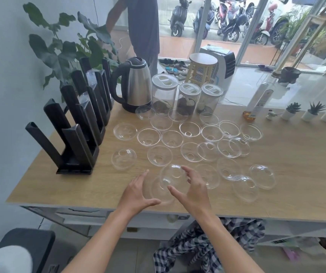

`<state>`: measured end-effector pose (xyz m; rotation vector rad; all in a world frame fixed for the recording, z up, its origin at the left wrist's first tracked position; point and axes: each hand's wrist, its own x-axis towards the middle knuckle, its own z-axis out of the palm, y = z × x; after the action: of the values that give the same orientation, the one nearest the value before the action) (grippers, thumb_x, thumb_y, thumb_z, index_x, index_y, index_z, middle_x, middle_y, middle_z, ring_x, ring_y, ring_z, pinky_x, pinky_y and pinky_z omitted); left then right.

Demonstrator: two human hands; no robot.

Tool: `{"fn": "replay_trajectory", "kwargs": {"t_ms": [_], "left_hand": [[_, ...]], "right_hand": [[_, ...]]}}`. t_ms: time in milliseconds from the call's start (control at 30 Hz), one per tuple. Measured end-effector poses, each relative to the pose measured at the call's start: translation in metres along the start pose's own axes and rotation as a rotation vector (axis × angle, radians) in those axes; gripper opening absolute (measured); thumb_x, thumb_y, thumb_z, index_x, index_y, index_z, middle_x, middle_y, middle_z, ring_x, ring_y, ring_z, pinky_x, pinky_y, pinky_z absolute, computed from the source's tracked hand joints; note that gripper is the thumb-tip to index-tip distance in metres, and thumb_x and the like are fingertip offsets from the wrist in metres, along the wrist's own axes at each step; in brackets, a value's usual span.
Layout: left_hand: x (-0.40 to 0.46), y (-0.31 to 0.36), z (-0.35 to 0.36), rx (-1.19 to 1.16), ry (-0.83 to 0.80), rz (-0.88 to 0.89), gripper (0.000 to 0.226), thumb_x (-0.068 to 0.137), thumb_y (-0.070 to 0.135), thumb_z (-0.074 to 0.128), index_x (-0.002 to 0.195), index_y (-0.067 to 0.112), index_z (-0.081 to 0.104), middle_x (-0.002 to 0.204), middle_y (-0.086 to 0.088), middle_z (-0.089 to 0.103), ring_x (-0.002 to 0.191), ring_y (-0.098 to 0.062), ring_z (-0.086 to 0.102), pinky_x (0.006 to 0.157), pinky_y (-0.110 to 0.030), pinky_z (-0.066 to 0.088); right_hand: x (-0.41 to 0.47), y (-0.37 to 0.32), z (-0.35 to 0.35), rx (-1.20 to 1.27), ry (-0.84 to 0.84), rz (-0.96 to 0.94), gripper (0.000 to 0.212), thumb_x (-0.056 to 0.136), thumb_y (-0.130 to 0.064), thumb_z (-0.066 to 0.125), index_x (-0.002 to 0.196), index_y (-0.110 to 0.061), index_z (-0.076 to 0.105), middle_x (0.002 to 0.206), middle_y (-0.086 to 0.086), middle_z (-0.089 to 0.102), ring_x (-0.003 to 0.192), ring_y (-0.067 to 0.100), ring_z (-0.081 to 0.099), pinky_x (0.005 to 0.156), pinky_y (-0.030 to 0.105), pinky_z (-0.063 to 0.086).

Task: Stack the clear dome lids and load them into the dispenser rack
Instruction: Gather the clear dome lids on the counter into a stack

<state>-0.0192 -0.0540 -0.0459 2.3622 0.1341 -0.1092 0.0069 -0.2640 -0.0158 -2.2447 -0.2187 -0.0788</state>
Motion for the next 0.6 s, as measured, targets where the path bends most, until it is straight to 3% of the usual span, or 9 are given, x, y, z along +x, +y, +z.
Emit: {"fn": "replay_trajectory", "kwargs": {"t_ms": [167,300,467,600], "left_hand": [[-0.008,-0.023,-0.023,0.004,0.002,-0.045,0.12,0.056,0.048,0.095,0.157,0.032,0.032,0.16,0.005,0.042,0.147,-0.016,0.038,0.12,-0.039,0.035],[-0.01,-0.03,-0.031,0.019,-0.017,-0.053,0.12,0.055,0.046,0.096,0.156,0.034,0.033,0.158,0.005,0.042,0.146,-0.017,0.039,0.12,-0.039,0.035],[-0.005,-0.017,-0.021,0.008,-0.066,-0.007,0.117,0.057,0.045,0.096,0.156,0.031,0.033,0.159,0.005,0.042,0.146,-0.016,0.039,0.12,-0.039,0.034],[-0.003,-0.003,-0.004,0.007,-0.054,0.054,0.112,0.06,0.052,0.092,0.154,0.028,0.037,0.15,0.008,0.048,0.139,-0.014,0.045,0.116,-0.034,0.038]], "right_hand": [[-0.012,0.002,0.02,-0.046,-0.091,-0.01,0.076,0.079,-0.036,0.087,0.144,-0.02,0.051,0.136,-0.005,0.058,0.121,0.005,0.051,0.104,0.018,0.039],[-0.019,0.01,0.031,-0.094,-0.172,0.013,0.078,0.081,-0.036,0.084,0.147,-0.022,0.046,0.143,-0.005,0.053,0.129,0.008,0.05,0.106,0.016,0.036],[-0.018,0.011,0.029,-0.074,-0.18,0.013,0.08,0.081,-0.039,0.085,0.148,-0.024,0.044,0.145,-0.009,0.049,0.132,0.006,0.047,0.111,0.02,0.038],[-0.016,0.016,0.01,-0.052,-0.103,-0.013,0.073,0.081,-0.04,0.085,0.144,-0.021,0.052,0.143,-0.009,0.052,0.133,0.004,0.045,0.109,0.011,0.029]]}}
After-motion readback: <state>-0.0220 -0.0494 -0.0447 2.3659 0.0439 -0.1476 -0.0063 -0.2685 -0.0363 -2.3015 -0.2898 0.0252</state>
